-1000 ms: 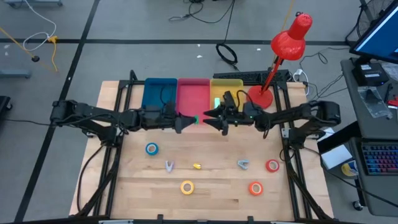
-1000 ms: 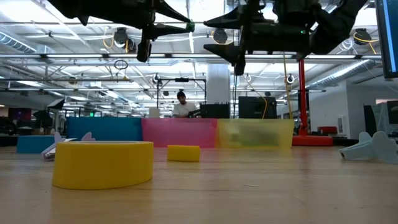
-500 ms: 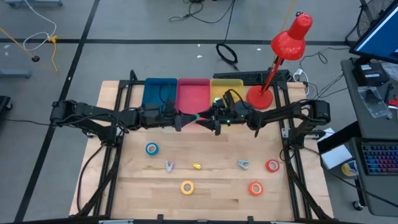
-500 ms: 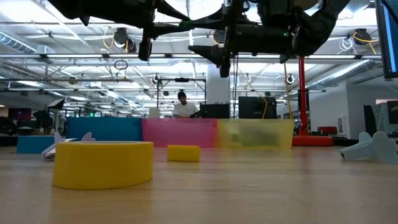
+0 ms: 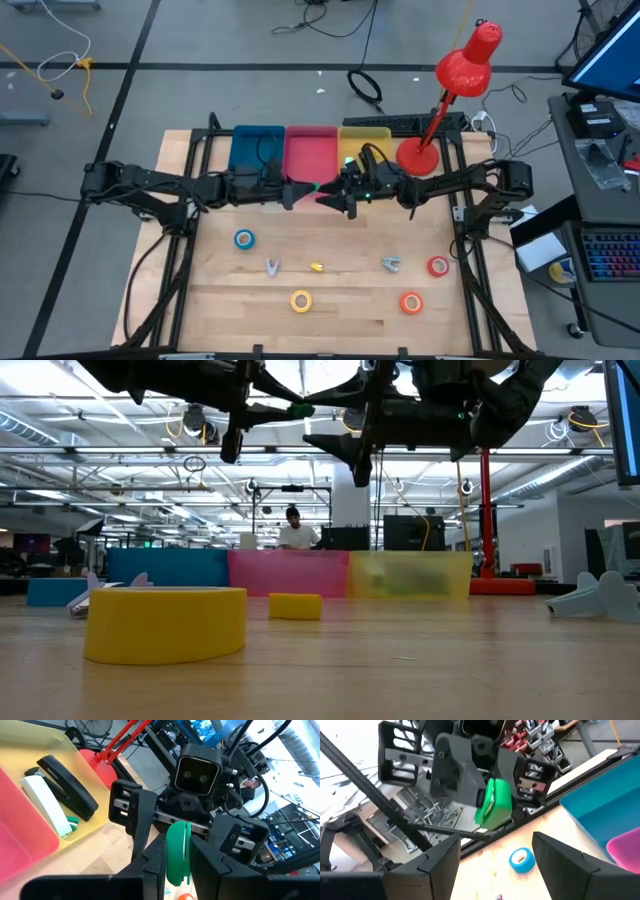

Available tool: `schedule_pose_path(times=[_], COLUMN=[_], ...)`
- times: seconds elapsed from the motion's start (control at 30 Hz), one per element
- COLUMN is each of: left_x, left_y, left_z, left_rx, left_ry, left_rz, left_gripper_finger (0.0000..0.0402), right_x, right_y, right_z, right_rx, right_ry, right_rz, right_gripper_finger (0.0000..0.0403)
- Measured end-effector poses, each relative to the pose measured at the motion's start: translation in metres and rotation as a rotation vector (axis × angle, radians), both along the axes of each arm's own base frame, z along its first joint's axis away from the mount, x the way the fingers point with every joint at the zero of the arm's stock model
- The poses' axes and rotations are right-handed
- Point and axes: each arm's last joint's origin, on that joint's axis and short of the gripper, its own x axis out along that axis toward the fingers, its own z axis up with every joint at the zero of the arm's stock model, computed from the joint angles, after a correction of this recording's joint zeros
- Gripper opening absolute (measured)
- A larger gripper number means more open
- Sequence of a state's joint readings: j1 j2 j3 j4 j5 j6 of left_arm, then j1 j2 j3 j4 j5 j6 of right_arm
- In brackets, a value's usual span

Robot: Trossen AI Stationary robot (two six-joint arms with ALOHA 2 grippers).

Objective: Pick and place Stapler, Stapler remover, tape
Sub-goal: Put the small green stapler into the yellow bin

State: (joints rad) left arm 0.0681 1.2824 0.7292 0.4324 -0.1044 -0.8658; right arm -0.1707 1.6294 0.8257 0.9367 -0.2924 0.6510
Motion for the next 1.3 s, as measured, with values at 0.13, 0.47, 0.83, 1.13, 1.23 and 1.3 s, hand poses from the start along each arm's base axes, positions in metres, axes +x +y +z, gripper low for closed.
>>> schedule_pose_path(times=[0.13,0.47,0.83,1.13,1.23,1.3], left_x=[0.000,0.001,0.001,0.003,0.005,0.009], left_y=[0.001,0.001,0.002,0.002,0.002,0.001], left_z=[0.000,0.002,0.002,0.000,0.000,-0.003], left_rx=[0.000,-0.007,-0.004,-0.019,-0.026,-0.030], left_ry=[-0.002,-0.032,-0.039,-0.041,-0.058,-0.069], left_rz=[0.002,0.010,0.028,0.044,0.043,0.042], left_gripper_finger=[0.0069,0.0069,0.0069,0.0069,0.0069,0.0069], right_x=[0.000,0.004,0.006,0.006,0.006,0.005], right_y=[-0.001,-0.004,-0.006,-0.006,-0.006,-0.006], right_z=[0.001,0.010,0.013,0.013,0.013,0.013], right_rx=[0.002,0.014,-0.005,-0.006,-0.008,-0.010], right_ry=[-0.003,-0.042,-0.037,-0.037,-0.037,-0.039], right_rz=[-0.018,-0.036,-0.089,-0.089,-0.096,-0.096], right_gripper_finger=[0.0258,0.0264,0.0246,0.0192,0.0172,0.0160])
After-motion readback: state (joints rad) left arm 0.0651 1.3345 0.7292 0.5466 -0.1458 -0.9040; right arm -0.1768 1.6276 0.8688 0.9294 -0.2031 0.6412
